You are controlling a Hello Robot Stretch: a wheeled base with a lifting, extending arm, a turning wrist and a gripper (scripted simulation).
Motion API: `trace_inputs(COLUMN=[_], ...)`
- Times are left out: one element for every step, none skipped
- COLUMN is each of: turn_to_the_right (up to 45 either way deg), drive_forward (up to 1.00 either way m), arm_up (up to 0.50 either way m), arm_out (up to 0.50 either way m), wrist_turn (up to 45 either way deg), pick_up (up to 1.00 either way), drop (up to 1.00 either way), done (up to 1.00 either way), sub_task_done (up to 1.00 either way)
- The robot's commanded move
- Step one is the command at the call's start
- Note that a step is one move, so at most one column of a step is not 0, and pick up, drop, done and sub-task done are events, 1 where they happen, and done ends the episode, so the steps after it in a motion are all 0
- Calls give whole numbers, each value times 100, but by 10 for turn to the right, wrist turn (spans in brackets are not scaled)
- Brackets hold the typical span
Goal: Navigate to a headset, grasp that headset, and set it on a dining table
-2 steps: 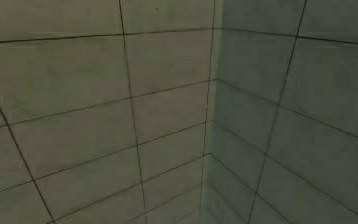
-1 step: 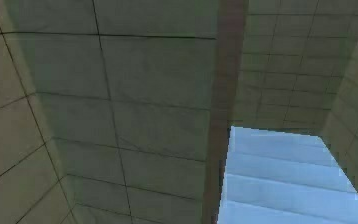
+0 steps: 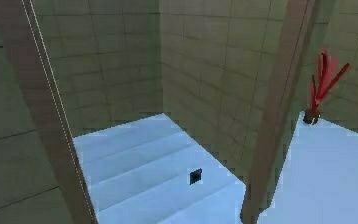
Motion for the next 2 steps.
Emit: trace_inputs(turn_to_the_right=[240,0], drive_forward=[0,50], arm_up=[0,0], arm_out=[0,0], wrist_turn=[0,0], pick_up=[0,0], drop=[0,0], done=[0,0], sub_task_done=[0,0])
